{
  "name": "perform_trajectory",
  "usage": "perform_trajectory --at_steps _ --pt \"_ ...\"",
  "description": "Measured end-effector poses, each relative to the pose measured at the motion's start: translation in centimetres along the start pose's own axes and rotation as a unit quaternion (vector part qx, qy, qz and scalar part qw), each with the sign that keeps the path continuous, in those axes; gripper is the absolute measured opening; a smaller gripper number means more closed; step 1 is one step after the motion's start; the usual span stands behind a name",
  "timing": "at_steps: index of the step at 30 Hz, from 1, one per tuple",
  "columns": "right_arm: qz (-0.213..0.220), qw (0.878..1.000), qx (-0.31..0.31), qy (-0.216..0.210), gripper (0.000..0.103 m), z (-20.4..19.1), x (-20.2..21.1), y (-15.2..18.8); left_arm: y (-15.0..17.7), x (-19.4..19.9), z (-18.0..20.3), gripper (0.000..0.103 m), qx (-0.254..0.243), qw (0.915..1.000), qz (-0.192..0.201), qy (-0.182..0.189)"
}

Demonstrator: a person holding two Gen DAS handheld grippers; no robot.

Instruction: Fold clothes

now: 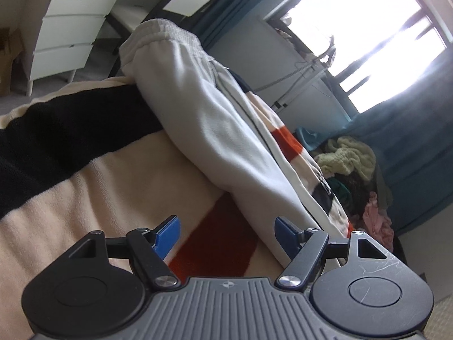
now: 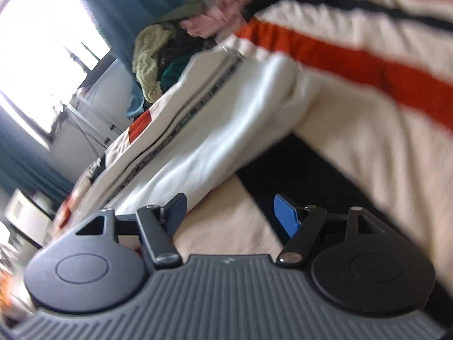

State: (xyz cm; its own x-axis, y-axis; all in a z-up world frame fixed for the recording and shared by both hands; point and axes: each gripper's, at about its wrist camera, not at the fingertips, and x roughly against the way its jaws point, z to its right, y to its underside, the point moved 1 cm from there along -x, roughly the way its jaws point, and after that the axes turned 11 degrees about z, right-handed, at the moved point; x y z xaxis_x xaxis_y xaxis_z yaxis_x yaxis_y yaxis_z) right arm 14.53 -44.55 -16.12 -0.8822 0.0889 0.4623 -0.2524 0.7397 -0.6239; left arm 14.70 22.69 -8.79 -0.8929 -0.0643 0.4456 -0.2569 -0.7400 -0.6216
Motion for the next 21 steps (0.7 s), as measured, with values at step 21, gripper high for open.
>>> perform_trajectory --at_steps 21 --pt "0.049 0.981 -0.185 -0.039 0.069 4.3 -9.7 -1.5 -4.3 -12.1 -2.7 0.064 0.101 0.9867 0.125 -0.025"
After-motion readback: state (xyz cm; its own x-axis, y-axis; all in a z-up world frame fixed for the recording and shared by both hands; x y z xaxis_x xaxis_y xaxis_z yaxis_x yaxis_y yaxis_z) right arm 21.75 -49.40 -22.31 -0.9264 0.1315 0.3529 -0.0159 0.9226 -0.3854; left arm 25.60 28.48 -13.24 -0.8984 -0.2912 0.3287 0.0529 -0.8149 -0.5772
